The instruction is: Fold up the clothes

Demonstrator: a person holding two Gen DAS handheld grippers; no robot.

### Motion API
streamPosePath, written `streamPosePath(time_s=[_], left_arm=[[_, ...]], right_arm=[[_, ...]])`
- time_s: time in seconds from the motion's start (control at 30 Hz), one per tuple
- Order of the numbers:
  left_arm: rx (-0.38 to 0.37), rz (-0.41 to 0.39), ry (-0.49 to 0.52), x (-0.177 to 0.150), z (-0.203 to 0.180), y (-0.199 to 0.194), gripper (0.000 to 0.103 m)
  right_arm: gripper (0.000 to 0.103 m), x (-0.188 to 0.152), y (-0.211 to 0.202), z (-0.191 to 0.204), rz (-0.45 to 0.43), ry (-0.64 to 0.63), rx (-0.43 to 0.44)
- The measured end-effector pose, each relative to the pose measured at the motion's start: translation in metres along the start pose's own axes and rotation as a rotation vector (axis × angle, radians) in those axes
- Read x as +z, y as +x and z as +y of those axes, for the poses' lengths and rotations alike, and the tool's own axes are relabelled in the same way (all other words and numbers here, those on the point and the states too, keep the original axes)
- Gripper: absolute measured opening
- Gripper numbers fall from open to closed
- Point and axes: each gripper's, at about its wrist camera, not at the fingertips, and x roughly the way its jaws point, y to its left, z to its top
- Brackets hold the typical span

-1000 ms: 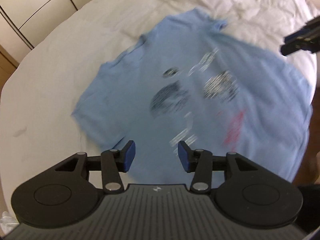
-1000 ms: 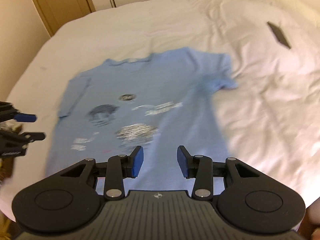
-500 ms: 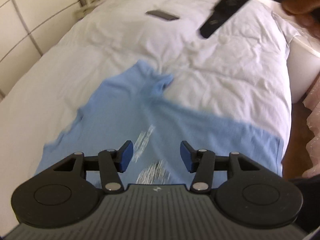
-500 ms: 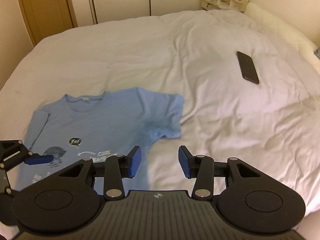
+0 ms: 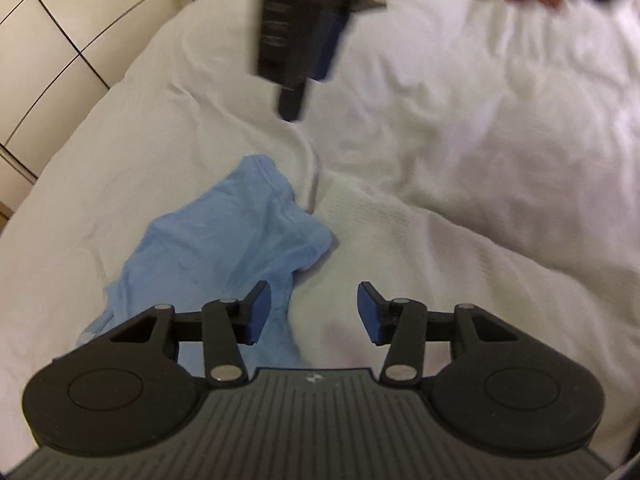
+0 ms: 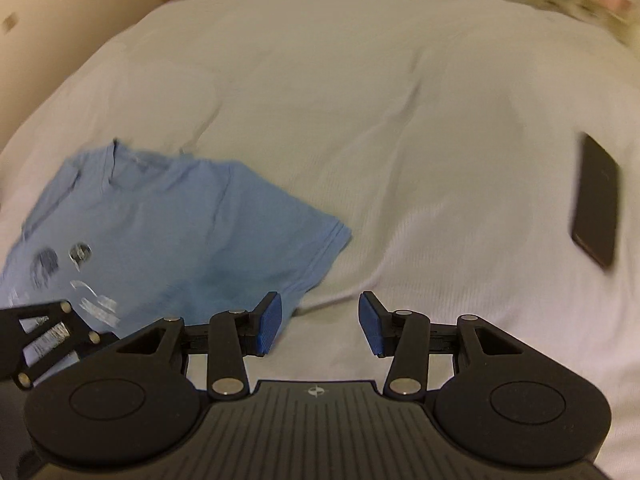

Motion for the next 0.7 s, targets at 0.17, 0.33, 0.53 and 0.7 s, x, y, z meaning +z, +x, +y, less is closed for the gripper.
streamPosePath(time_s=[0.17,0.33,0.53,0.7], left_arm=[[0.092,0.094,0.011,0.037,-0.034,0.056,0.041],[0.166,0.115,0.053,0.043,-0.039,0.083,0.040],[0.121,0.135,-0.063,0.046,-0.019,0.097,0.005],[0.122,0.076,-0.198,0.042,-0.003,0.085,0.003]], right_arm=[[0.046,0.028,0.045,-0.026,0.057,-0.106,0.063],[0.046,0.046,0.081,-0.036,0.107,-0.175,0.094],[0.046,0.056,0.113,-0.032,0.155,-0.252,0.164],[0.046,0.071,0.133,-0.032,0.151,-0.282,0.215]])
